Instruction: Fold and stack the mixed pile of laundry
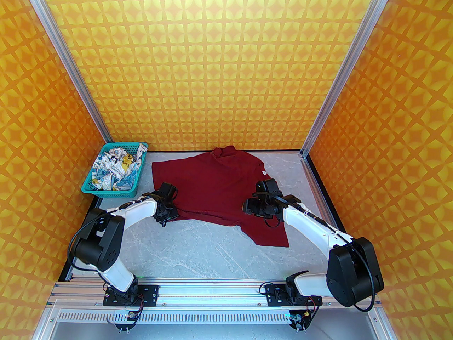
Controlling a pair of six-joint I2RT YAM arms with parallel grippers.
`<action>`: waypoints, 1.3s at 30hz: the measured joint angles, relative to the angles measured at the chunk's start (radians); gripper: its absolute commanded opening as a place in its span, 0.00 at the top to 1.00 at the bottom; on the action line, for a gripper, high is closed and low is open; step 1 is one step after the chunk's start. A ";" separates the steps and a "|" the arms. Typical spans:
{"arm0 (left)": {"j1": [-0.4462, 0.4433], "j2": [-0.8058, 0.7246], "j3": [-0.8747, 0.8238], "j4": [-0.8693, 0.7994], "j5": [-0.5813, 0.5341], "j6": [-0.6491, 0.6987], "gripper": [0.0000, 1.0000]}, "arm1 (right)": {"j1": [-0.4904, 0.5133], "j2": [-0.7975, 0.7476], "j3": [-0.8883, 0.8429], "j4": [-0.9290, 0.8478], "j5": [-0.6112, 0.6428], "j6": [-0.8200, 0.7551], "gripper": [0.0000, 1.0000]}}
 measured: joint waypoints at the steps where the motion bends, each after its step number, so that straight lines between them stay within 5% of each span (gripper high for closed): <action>1: -0.001 0.004 0.005 0.000 0.000 -0.002 0.69 | 0.000 0.000 0.000 0.000 0.000 0.000 0.41; 7: -0.006 0.012 0.016 -0.001 -0.003 -0.008 0.84 | 0.000 0.000 0.000 0.001 0.000 0.000 0.42; 12: -0.007 0.010 0.016 -0.008 -0.004 -0.007 0.87 | 0.000 0.000 -0.005 0.003 0.000 -0.004 0.42; 16: -0.007 -0.002 0.016 -0.021 -0.009 -0.007 1.00 | 0.000 0.000 -0.005 0.003 0.000 -0.007 0.42; 28: -0.007 -0.077 0.016 -0.032 -0.027 -0.006 1.00 | 0.000 0.000 -0.005 0.003 0.000 -0.007 0.42; 39: -0.016 -0.301 -0.038 -0.121 -0.027 0.006 1.00 | 0.000 -0.053 -0.023 -0.017 0.031 -0.015 0.42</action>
